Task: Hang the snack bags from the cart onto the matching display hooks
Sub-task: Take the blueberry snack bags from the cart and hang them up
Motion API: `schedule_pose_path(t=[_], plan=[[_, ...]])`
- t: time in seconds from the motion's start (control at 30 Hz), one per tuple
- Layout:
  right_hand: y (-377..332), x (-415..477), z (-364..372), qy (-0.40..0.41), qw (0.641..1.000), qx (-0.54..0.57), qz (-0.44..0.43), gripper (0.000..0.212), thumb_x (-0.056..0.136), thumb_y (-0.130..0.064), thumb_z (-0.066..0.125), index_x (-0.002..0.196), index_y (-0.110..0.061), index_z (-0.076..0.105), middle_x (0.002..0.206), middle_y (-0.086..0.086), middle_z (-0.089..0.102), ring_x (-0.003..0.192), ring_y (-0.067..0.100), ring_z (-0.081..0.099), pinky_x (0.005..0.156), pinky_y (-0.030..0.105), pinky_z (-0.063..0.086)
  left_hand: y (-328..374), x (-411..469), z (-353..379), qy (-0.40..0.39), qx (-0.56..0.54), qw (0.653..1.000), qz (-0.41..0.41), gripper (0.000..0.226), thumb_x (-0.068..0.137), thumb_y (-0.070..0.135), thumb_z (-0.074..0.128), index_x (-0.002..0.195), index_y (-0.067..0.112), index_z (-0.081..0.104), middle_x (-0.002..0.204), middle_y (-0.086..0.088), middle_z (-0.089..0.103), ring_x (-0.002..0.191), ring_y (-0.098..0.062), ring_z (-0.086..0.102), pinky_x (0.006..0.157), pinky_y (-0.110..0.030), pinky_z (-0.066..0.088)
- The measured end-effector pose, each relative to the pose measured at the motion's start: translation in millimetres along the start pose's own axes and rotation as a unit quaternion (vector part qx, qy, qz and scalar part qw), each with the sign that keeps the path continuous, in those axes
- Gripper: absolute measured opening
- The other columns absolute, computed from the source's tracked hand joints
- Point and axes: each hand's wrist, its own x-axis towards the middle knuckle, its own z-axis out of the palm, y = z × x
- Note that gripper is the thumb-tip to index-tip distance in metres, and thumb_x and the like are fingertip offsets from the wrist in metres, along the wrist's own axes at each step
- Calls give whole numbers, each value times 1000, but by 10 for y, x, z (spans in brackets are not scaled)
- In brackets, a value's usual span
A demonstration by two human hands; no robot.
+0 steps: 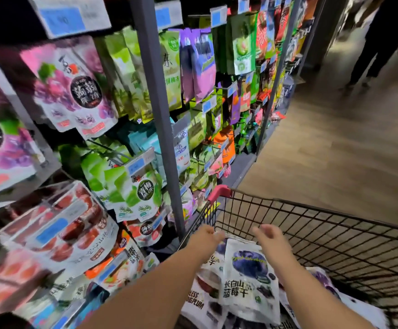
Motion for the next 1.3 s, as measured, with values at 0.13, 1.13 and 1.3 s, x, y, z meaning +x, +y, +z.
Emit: schedule_pose_path(t=[0.13, 1.13, 1.3], plan=[[-762, -284, 435, -41, 992, 38, -109, 10, 94, -31, 61, 89, -22, 62, 90, 0, 63, 79, 15, 55, 67, 27, 41, 223, -328, -550, 71, -44, 992, 89, 13, 96, 26, 51, 87, 18, 56, 85, -2, 58, 81, -18, 53, 75, -26, 45], [-4531, -3608, 2015, -354, 776, 90, -514, 51, 96, -46, 51, 137, -18, 46, 134, 2, 52, 120, 24, 52, 101, 43, 44, 492, -3861, -3754, 755, -258, 579, 171, 24, 96, 43, 46, 96, 19, 49, 106, -4, 59, 106, -29, 53, 88, -35, 40], [-4697, -3697, 2091, -407, 786, 85, -457, 68, 96, -42, 52, 152, -18, 22, 154, 7, 33, 133, 28, 41, 104, 41, 39, 145, -4002, -3980, 752, -277, 592, 87, 30, 93, 50, 45, 109, 25, 50, 127, -8, 55, 119, -33, 48, 105, -49, 37]])
